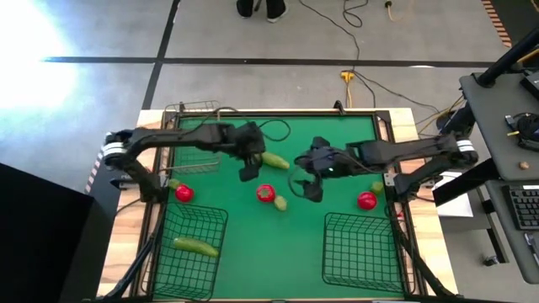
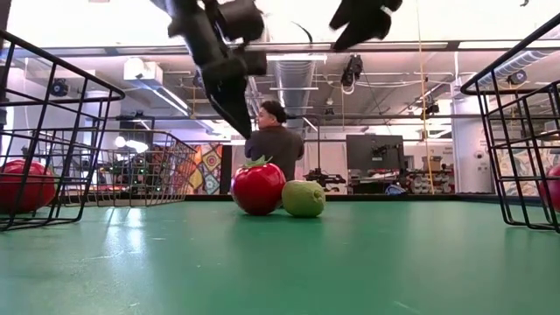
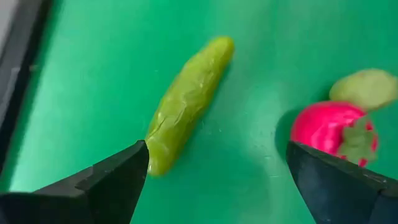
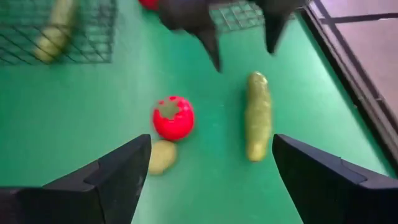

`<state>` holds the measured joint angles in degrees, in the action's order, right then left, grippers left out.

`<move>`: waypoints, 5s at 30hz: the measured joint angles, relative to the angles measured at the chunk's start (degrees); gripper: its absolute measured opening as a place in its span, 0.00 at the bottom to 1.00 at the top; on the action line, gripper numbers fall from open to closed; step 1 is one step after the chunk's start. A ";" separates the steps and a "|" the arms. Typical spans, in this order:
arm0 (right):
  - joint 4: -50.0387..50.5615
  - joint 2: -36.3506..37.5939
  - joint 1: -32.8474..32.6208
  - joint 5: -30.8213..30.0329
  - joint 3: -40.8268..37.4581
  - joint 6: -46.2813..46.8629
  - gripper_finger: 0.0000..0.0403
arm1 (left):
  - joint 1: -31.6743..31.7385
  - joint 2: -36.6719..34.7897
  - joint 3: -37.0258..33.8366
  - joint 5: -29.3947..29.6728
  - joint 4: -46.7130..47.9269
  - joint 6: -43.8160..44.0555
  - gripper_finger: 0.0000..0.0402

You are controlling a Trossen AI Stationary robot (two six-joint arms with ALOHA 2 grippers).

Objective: Sort produce into baskets
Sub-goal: Put the cucumber into the bottom left wire basket, then put the center tomato into the bottom right wire basket

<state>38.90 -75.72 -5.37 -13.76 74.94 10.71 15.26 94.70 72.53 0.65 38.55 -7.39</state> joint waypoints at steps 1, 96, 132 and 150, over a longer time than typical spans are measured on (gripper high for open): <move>0.18 0.54 -0.85 -1.03 -0.01 1.74 0.80 | 0.76 1.78 0.93 -0.24 1.00 -1.76 0.89; -7.97 -15.64 -23.97 -16.68 15.17 29.98 0.62 | -74.40 -7.74 -11.76 -2.10 24.52 93.37 0.39; 7.35 -39.79 0.01 -1.75 25.46 10.52 0.92 | -74.86 -8.16 9.46 19.13 46.10 87.33 0.82; 0.77 -48.16 1.78 5.06 25.48 11.66 0.89 | -74.77 -23.71 10.85 53.10 51.49 89.66 0.77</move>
<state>39.66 -123.87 -3.60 -8.71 100.42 22.37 -59.51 70.99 83.38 53.75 90.04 82.27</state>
